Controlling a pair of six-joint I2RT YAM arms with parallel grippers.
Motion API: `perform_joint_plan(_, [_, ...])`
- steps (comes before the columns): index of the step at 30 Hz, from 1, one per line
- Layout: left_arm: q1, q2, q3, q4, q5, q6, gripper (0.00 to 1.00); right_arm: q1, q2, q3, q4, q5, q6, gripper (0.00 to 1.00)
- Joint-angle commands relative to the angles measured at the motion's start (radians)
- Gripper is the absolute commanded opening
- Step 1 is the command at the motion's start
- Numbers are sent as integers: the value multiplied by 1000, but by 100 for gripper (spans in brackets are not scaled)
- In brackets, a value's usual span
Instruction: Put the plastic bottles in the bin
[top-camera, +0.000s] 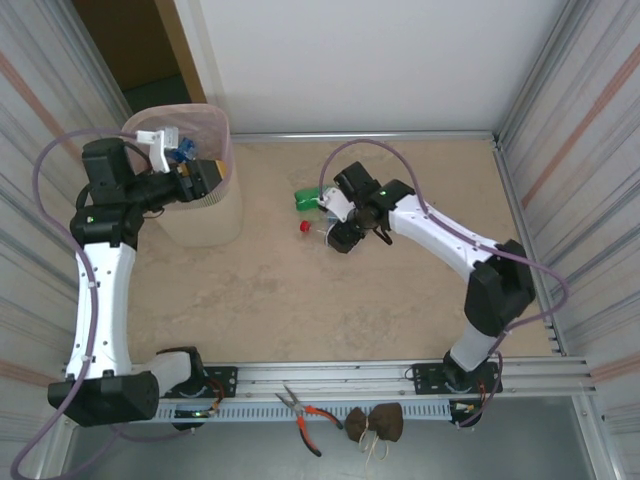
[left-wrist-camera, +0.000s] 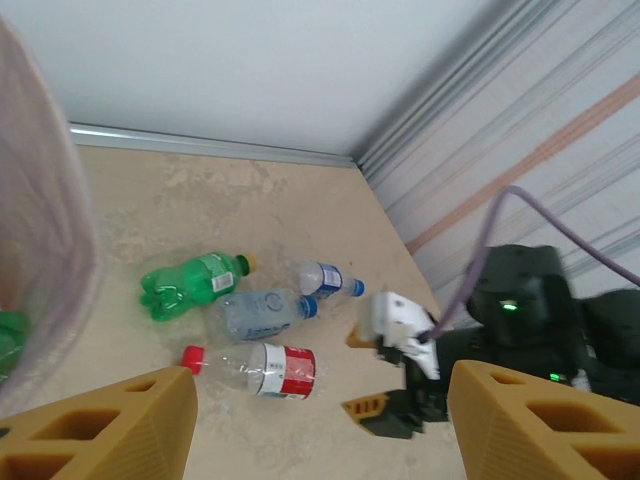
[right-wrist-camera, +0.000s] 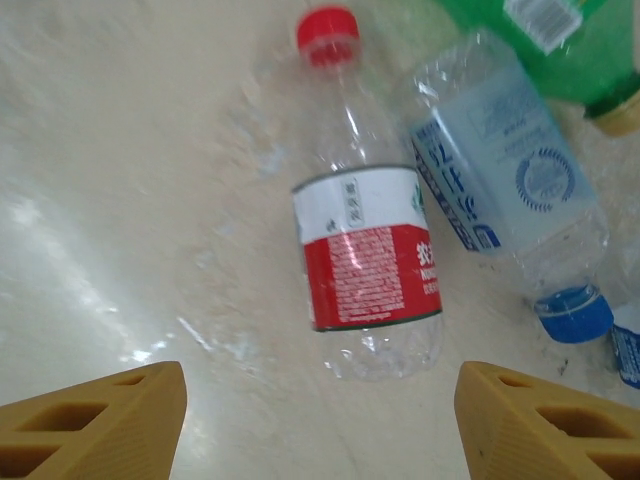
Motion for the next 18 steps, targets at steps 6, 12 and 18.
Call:
perform_joint_plan(6, [-52, -16, -34, 52, -12, -33, 68, 16, 161, 126, -108, 161, -99, 75])
perform_joint_plan(12, [-85, -11, -33, 37, -52, -18, 68, 22, 233, 146, -122, 188, -132, 75])
perform_joint_plan(18, [-100, -6, -34, 41, -50, -23, 68, 23, 272, 152, -117, 181, -136, 75])
